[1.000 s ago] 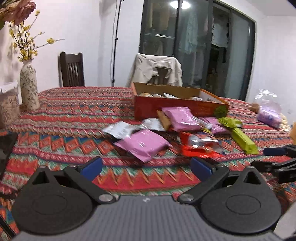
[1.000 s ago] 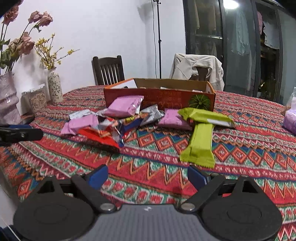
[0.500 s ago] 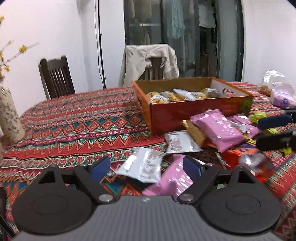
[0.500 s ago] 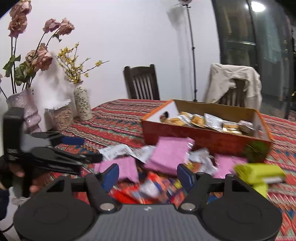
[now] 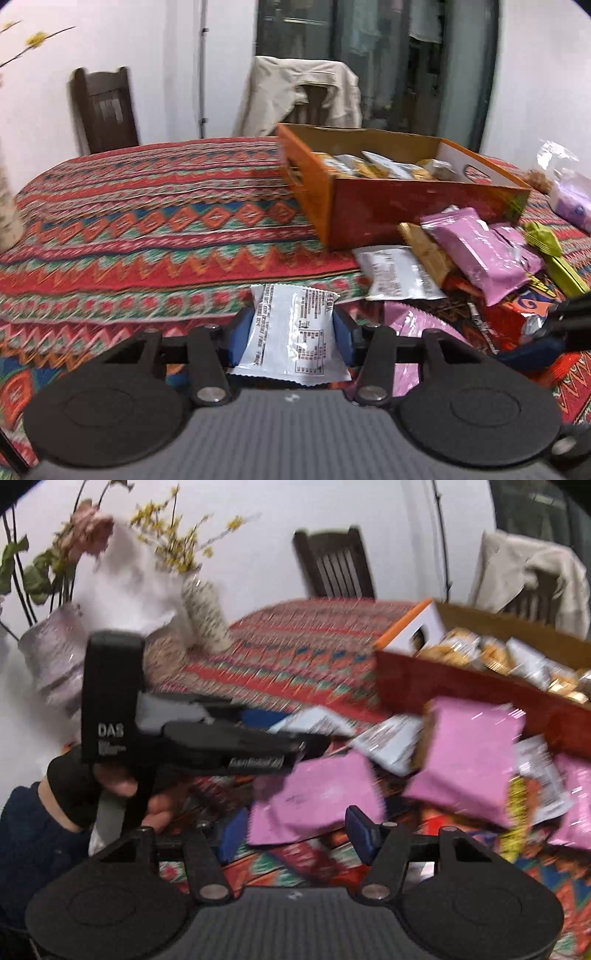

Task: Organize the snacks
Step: 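Grasp a white packet with the left tool while the right tool grasps a pink packet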

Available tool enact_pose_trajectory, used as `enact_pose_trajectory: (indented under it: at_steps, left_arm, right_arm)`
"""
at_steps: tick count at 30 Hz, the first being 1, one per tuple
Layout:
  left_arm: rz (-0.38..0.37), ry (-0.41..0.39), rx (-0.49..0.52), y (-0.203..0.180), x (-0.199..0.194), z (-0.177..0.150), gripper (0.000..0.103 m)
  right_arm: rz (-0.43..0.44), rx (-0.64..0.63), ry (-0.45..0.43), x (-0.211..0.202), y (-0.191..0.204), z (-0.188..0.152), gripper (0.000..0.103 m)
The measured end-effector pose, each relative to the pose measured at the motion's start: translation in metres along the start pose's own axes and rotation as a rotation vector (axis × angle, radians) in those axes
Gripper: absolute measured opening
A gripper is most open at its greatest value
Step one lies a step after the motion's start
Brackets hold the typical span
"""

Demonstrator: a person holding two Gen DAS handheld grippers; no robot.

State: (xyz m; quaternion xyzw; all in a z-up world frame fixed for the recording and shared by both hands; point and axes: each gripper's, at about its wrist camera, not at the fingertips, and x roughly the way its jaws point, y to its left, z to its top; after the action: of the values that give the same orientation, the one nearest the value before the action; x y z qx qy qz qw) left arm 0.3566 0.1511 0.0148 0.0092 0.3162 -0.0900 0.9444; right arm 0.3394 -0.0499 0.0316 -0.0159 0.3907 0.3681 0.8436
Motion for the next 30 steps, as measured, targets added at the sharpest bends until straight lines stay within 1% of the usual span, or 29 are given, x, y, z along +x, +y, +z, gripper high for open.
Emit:
enact_pose_trajectory:
  at_steps: [3,6,8,10,11,13,15,18,19,20,21,23,26,29,30]
  left_arm:
    - [0.041,-0.014,-0.031,0.009,-0.015,-0.007,0.048]
    - [0.066,-0.027,-0.077,0.016,-0.031,-0.017,0.048]
    - [0.1,-0.041,-0.109,0.018,-0.043,-0.024,0.048]
    - [0.139,-0.058,-0.144,0.02,-0.056,-0.031,0.048]
    - [0.155,-0.06,-0.162,0.021,-0.062,-0.035,0.048]
    - [0.189,-0.069,-0.189,0.02,-0.072,-0.042,0.048]
    - [0.222,-0.079,-0.217,0.02,-0.082,-0.048,0.048]
    - [0.234,-0.093,-0.267,0.02,-0.096,-0.054,0.048]
    - [0.237,-0.096,-0.279,0.02,-0.1,-0.056,0.048]
    - [0.244,-0.099,-0.288,0.019,-0.104,-0.057,0.048]
    - [0.25,-0.1,-0.294,0.018,-0.107,-0.059,0.048]
    - [0.254,-0.099,-0.301,0.014,-0.11,-0.061,0.048]
    - [0.235,-0.097,-0.299,0.0,-0.115,-0.064,0.048]
    - [0.203,-0.101,-0.283,-0.018,-0.117,-0.064,0.048]
    - [0.186,-0.102,-0.273,-0.026,-0.117,-0.062,0.048]
  right_arm:
    - [-0.028,0.024,0.048,0.018,0.007,0.002,0.059]
    - [-0.052,0.058,0.019,0.027,0.01,0.008,0.063]
    - [-0.07,0.091,-0.013,0.031,0.006,0.013,0.07]
    - [-0.078,0.151,-0.046,0.035,0.0,0.018,0.073]
    - [-0.073,0.182,-0.054,0.036,-0.003,0.02,0.075]
    - [-0.078,0.225,-0.069,0.044,-0.008,0.027,0.077]
    - [-0.116,0.192,-0.076,0.055,-0.003,0.031,0.076]
    - [-0.18,0.089,-0.087,0.069,0.012,0.03,0.076]
    - [-0.202,0.051,-0.092,0.071,0.018,0.028,0.074]
    - [-0.212,0.021,-0.095,0.072,0.022,0.026,0.067]
    - [-0.218,-0.017,-0.097,0.072,0.026,0.023,0.062]
    - [-0.201,-0.042,-0.093,0.067,0.029,0.021,0.061]
    - [-0.169,-0.043,-0.08,0.051,0.026,0.011,0.061]
    - [-0.142,-0.036,-0.095,0.02,0.021,-0.003,0.061]
    - [-0.134,-0.036,-0.114,0.006,0.018,-0.009,0.061]
